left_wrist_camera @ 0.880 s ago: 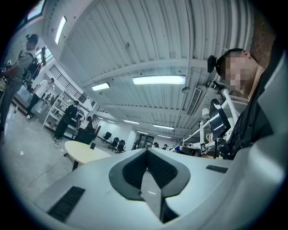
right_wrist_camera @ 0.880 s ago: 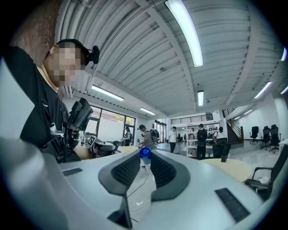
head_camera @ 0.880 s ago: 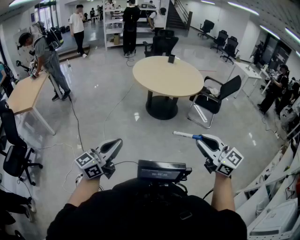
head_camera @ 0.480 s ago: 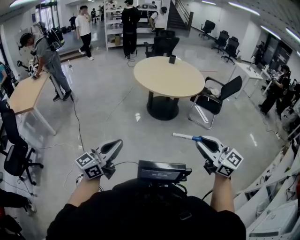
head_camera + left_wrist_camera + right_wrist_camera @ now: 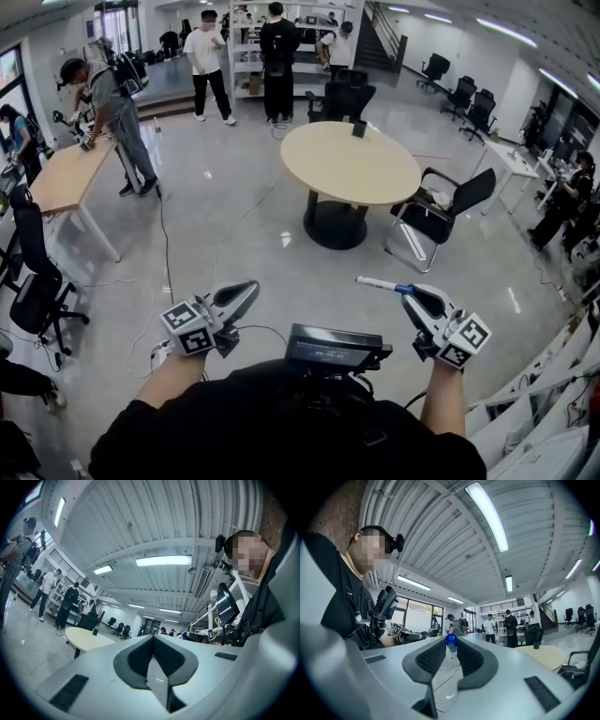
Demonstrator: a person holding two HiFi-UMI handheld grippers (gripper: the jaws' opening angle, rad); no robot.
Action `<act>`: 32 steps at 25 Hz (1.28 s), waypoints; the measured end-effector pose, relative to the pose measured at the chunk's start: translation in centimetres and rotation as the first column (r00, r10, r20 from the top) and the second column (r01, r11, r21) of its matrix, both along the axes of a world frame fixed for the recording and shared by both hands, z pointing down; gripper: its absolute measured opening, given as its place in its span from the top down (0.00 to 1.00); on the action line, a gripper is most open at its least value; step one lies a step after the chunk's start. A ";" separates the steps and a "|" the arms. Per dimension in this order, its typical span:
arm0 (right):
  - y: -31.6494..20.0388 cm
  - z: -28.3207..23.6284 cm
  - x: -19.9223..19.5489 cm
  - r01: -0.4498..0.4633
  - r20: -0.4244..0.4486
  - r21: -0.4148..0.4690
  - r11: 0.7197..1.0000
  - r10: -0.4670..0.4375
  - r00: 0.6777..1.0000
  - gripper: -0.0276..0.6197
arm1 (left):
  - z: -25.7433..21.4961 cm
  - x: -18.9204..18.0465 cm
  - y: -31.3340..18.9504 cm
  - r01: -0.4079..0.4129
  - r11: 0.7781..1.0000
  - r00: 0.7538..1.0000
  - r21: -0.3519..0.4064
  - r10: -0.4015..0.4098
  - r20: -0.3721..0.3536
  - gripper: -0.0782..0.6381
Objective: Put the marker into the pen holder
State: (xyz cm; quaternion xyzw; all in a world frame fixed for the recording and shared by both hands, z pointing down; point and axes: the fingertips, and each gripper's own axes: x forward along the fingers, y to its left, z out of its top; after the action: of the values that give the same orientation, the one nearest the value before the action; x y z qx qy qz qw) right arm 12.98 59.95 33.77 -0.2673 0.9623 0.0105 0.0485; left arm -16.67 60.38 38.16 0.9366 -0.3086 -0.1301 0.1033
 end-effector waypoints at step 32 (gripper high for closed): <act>-1.1 2.5 6.7 0.005 -0.013 -0.039 0.999 -0.005 1.000 0.84 | 2.8 7.8 -1.0 -0.039 0.998 0.999 -0.045 0.039 -0.011 0.90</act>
State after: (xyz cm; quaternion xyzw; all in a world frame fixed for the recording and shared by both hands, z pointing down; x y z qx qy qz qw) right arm 19.65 58.84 36.30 -0.2657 0.9633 -0.0065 0.0371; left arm -8.82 59.38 40.95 0.9391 -0.2926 -0.1259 0.1288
